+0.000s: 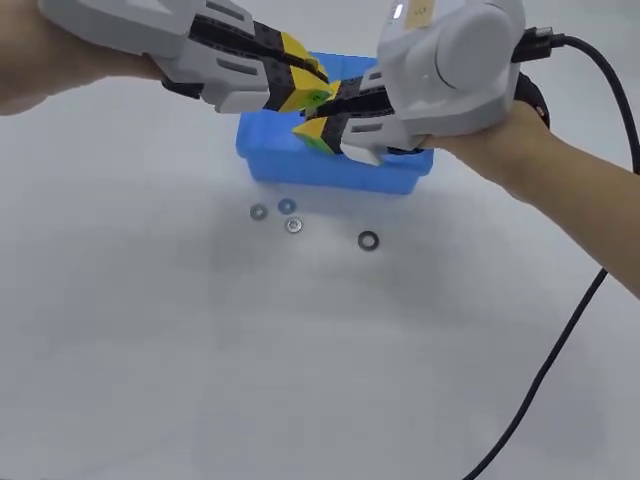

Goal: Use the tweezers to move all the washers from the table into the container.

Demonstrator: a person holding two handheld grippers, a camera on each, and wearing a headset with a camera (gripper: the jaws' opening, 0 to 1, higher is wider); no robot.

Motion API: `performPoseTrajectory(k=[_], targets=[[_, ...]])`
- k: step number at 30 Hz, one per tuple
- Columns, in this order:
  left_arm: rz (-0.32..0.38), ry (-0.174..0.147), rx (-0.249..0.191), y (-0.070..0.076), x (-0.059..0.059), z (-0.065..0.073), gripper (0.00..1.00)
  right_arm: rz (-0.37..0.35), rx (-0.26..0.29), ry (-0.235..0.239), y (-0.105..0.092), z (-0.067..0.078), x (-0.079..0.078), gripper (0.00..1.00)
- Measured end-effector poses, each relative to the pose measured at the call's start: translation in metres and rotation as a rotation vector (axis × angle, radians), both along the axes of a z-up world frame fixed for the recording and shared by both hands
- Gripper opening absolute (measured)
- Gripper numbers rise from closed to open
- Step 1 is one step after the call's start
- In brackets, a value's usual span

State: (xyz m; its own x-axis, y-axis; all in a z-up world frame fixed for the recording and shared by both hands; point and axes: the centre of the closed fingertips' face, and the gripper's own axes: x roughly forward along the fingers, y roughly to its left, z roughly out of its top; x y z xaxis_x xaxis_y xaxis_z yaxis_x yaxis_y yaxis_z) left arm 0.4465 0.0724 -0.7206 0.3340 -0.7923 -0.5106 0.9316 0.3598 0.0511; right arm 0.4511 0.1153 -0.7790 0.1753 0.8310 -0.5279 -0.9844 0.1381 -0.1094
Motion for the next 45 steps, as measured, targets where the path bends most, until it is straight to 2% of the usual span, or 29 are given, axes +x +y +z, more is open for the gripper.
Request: performPoseTrajectory(k=[6,8,13,17,18,23,30,34,36,42,45], targets=[[-0.003,-0.007,-0.004,0.000,-0.003,0.006,0.07,0.005,0.006,-0.009,0.000,0.005,-0.002,0.12],[-0.007,-0.020,-0.004,-0.001,-0.005,0.011,0.07,0.007,0.011,-0.014,0.000,0.008,-0.003,0.12],[-0.017,-0.047,-0.018,-0.001,-0.008,0.026,0.07,0.010,0.033,-0.024,0.001,0.025,-0.007,0.11],[-0.036,-0.073,-0.035,-0.002,-0.018,0.044,0.07,0.021,0.050,-0.053,-0.001,0.043,-0.016,0.11],[-0.040,-0.075,-0.041,-0.003,-0.021,0.048,0.07,0.022,0.056,-0.057,-0.002,0.047,-0.018,0.11],[-0.076,-0.128,-0.052,-0.006,-0.043,0.070,0.07,0.028,0.080,-0.093,-0.010,0.070,-0.040,0.11],[-0.075,-0.102,-0.081,-0.012,-0.076,0.085,0.06,0.037,0.102,-0.105,-0.018,0.085,-0.075,0.11],[-0.086,-0.106,-0.089,-0.019,-0.094,0.087,0.06,0.040,0.105,-0.108,-0.022,0.088,-0.093,0.11],[-0.088,-0.097,-0.095,-0.022,-0.103,0.086,0.06,0.047,0.099,-0.113,-0.025,0.087,-0.104,0.11],[-0.103,-0.094,-0.104,-0.032,-0.124,0.083,0.06,0.066,0.087,-0.097,-0.035,0.083,-0.127,0.10],[-0.111,-0.091,-0.106,-0.038,-0.132,0.082,0.06,0.071,0.087,-0.104,-0.039,0.082,-0.133,0.09]])
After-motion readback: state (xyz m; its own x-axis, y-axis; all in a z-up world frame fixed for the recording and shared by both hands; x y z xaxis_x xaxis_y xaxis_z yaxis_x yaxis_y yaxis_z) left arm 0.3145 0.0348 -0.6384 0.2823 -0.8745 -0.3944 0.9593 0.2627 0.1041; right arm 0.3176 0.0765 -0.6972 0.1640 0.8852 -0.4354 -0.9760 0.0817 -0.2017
